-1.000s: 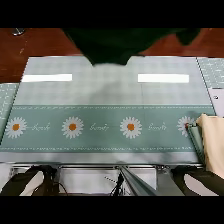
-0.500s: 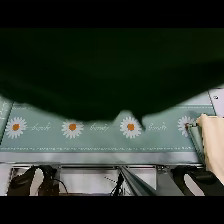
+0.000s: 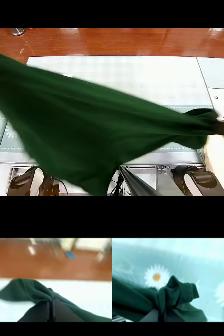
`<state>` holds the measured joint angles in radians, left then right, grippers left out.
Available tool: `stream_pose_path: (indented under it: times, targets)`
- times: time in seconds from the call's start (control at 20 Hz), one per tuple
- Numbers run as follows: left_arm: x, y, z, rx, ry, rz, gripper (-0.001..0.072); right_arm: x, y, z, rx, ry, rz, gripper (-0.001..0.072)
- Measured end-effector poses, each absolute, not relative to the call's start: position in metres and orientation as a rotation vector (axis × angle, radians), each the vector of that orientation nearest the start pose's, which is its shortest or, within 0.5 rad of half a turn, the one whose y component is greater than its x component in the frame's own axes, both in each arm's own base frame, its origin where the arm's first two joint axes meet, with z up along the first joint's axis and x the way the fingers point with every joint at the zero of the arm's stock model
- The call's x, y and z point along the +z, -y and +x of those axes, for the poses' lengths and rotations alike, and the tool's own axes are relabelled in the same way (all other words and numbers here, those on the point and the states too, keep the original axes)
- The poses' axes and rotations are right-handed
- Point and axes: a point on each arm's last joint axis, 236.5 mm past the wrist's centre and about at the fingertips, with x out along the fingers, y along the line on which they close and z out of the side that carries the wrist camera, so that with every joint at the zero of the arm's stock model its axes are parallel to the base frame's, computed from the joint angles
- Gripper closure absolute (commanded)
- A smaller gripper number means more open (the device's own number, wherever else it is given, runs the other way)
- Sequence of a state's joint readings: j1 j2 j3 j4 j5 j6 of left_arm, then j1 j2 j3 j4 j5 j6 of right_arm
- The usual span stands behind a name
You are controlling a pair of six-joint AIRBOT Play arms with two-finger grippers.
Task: Fold the shirts.
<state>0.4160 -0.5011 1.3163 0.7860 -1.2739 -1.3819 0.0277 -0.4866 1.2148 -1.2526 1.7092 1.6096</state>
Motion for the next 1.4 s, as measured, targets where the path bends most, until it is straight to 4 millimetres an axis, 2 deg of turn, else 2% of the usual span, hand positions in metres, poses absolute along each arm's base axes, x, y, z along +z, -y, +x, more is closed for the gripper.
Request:
stream_pose_path:
  times: [0.1,0.2,0.35,0.5,0.55,0.6,0.65,0.7,0.8,0.9,1.0,1.15,1.25,1.4]
  targets:
    - [0.307,0.065,0.27,-0.349,-0.432,-0.372,0.0686,0.165,-0.081,0.185,0.304,-1.054,0.183,0.0679]
    - [0.261,0.059,0.299,-0.366,-0.517,-0.444,0.0686,0.125,-0.084,0.214,0.289,-1.101,0.23,0.0678]
    - [0.204,0.06,0.336,-0.408,-0.626,-0.482,0.0686,0.082,-0.081,0.269,0.248,-1.129,0.26,0.0678]
    - [0.151,0.075,0.366,-0.455,-0.742,-0.508,0.0683,0.049,-0.08,0.331,0.21,-1.156,0.287,0.0678]
    - [0.133,0.082,0.375,-0.467,-0.78,-0.515,0.0598,0.039,-0.08,0.349,0.201,-1.168,0.295,0.0678]
    - [0.119,0.09,0.38,-0.482,-0.816,-0.522,0.0247,0.03,-0.081,0.368,0.198,-1.183,0.307,0.0649]
    - [0.104,0.098,0.385,-0.495,-0.851,-0.528,0.0013,0.024,-0.083,0.385,0.199,-1.196,0.32,0.0328]
    - [0.092,0.105,0.388,-0.505,-0.885,-0.535,0.0005,0.019,-0.086,0.401,0.203,-1.206,0.337,0.0081]
    - [0.076,0.111,0.391,-0.521,-0.938,-0.541,0.0006,0.019,-0.087,0.426,0.219,-1.218,0.358,0.0089]
    - [0.069,0.101,0.389,-0.508,-0.996,-0.543,0.0006,0.03,-0.073,0.442,0.217,-1.22,0.366,0.009]
    - [0.056,0.076,0.376,-0.454,-1.095,-0.547,0.0007,0.041,-0.041,0.442,0.181,-1.236,0.354,0.0091]
    - [0.019,0.043,0.324,-0.355,-1.32,-0.602,0.0007,0.043,0.019,0.414,0.062,-1.289,0.359,0.0092]
    - [-0.009,0.042,0.283,-0.314,-1.442,-0.679,0.0007,0.034,0.036,0.384,0.008,-1.315,0.412,0.0092]
    - [-0.048,0.068,0.235,-0.314,-1.538,-0.804,0.0007,0.007,0.03,0.341,-0.003,-1.321,0.48,0.0092]
